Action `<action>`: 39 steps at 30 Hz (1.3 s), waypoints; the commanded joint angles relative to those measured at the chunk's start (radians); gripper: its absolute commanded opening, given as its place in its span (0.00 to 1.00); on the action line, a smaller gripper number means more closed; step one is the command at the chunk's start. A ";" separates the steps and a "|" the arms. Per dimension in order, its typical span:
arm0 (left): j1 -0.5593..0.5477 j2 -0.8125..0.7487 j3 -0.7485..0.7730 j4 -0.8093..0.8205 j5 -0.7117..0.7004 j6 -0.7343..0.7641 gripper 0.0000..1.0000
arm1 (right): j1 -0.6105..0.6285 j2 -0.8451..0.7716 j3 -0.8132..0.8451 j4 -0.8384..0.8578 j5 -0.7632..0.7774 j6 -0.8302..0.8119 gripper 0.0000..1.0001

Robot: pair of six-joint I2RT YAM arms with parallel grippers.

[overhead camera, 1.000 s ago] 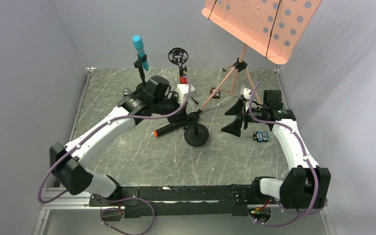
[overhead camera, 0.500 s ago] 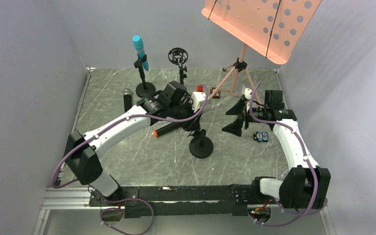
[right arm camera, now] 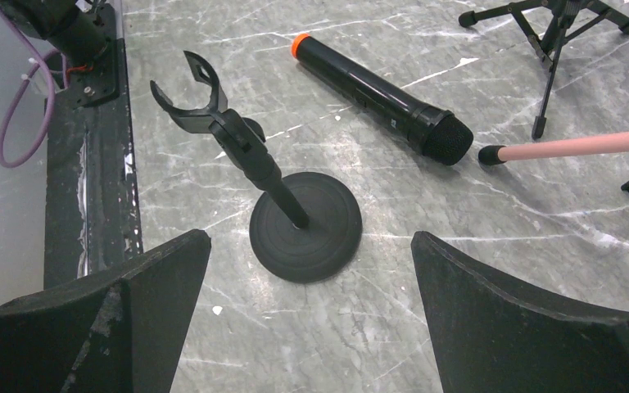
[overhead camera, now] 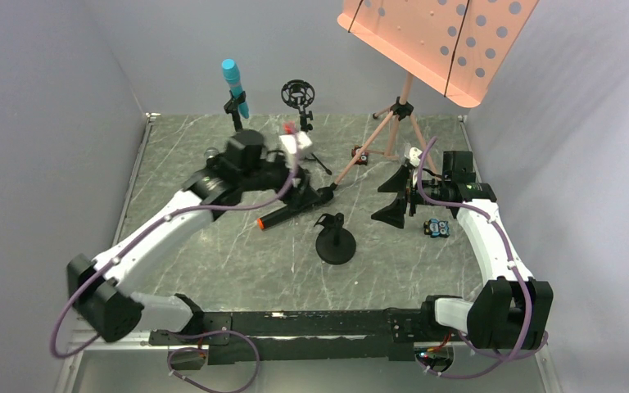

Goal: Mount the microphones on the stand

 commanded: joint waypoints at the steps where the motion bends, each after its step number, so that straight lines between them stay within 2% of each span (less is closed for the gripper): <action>1: 0.190 -0.161 -0.155 0.159 0.066 -0.119 0.76 | -0.005 -0.010 0.036 -0.004 -0.029 -0.033 1.00; 5: 0.356 -0.205 -0.278 0.154 0.051 -0.186 0.77 | -0.005 -0.011 0.033 0.004 -0.028 -0.030 1.00; 9: 0.435 -0.192 -0.352 0.119 -0.079 -0.221 0.78 | -0.005 -0.006 0.033 0.005 -0.025 -0.028 1.00; 12: 0.468 -0.145 -0.365 0.121 -0.139 -0.289 0.78 | -0.005 -0.003 0.033 0.007 -0.022 -0.027 1.00; 17: 0.469 -0.035 -0.371 0.172 -0.061 -0.355 0.77 | -0.005 -0.001 0.031 0.015 -0.019 -0.019 1.00; 19: 0.462 -0.003 -0.358 0.152 -0.100 -0.347 0.78 | -0.005 0.001 0.031 0.015 -0.019 -0.020 1.00; 25: 0.472 0.017 -0.358 0.160 -0.358 -0.336 0.80 | -0.005 0.003 0.033 0.009 -0.022 -0.023 1.00; 30: 0.516 0.059 -0.365 0.215 -0.441 -0.368 0.83 | -0.006 0.003 0.034 0.002 -0.025 -0.027 1.00; 36: 0.549 0.090 -0.366 0.236 -0.436 -0.392 0.84 | -0.006 -0.001 0.031 0.002 -0.027 -0.029 1.00; 39: 0.547 0.121 -0.351 0.239 -0.287 -0.334 0.81 | -0.005 0.001 0.031 0.000 -0.029 -0.031 1.00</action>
